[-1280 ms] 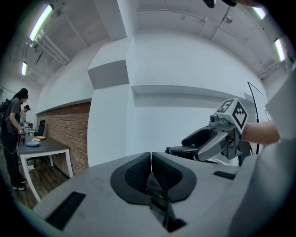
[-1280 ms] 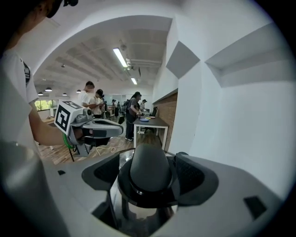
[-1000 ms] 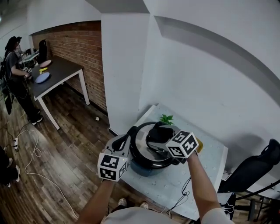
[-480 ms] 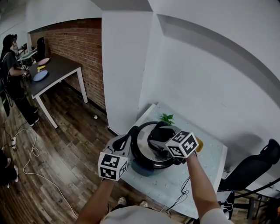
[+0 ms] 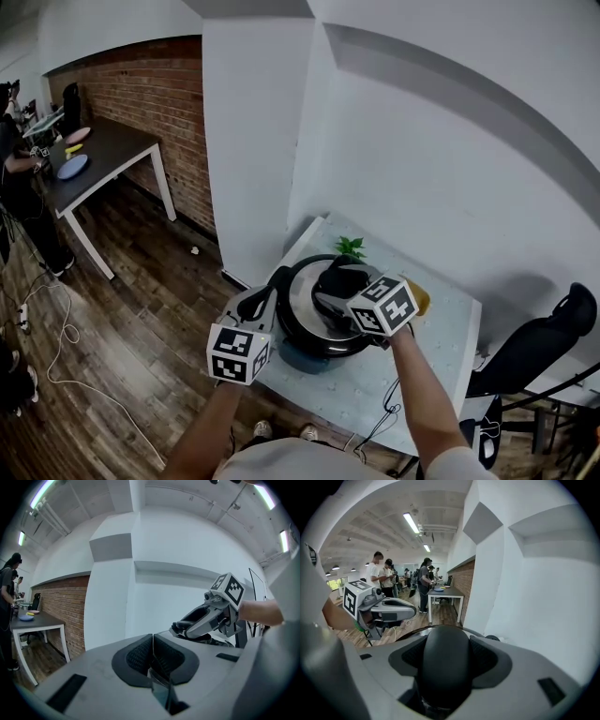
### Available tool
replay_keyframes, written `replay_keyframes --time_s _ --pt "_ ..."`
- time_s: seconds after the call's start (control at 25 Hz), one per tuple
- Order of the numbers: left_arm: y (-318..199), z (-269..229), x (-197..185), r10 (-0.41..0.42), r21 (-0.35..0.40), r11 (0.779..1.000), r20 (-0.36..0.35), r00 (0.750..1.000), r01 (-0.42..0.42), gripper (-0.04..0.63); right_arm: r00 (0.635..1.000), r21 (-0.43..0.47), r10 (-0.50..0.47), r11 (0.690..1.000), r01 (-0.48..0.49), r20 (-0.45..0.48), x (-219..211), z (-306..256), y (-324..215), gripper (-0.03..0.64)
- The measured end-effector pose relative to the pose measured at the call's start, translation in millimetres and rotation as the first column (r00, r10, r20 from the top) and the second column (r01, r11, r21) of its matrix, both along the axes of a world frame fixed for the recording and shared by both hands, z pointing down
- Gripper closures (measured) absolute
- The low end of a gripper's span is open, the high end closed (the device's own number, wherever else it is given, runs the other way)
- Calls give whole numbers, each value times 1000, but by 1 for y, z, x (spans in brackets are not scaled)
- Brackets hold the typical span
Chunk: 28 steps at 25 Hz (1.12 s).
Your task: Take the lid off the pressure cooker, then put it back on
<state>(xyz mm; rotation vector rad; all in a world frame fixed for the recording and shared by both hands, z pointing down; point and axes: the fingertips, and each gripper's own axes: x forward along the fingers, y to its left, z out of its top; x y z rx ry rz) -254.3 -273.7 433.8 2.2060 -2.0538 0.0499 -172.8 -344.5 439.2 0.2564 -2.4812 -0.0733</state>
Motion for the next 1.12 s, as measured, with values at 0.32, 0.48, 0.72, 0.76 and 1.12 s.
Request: replay_keyframes --time_s 0.32,0.48,0.72,0.76,1.12 --pt "-4 4 -5 13 -19 1000 6 1000 -12 578 982 2 188 982 -188 5 4 0 -7 342" --pt "-5 6 -4 35 -30 999 11 999 -35 578 965 3 264 965 -264 8 5 0 -10 342" --pt "-5 6 1 81 -35 996 21 996 -81 578 926 0 378 926 -378 5 9 0 -15 342" --pt "-5 6 2 88 -35 996 23 996 -87 578 921 0 390 921 -390 4 10 0 -15 341" --pt "-2 2 5 133 -23 991 24 991 -132 578 916 7 402 916 -402 11 10 -1 -16 341"
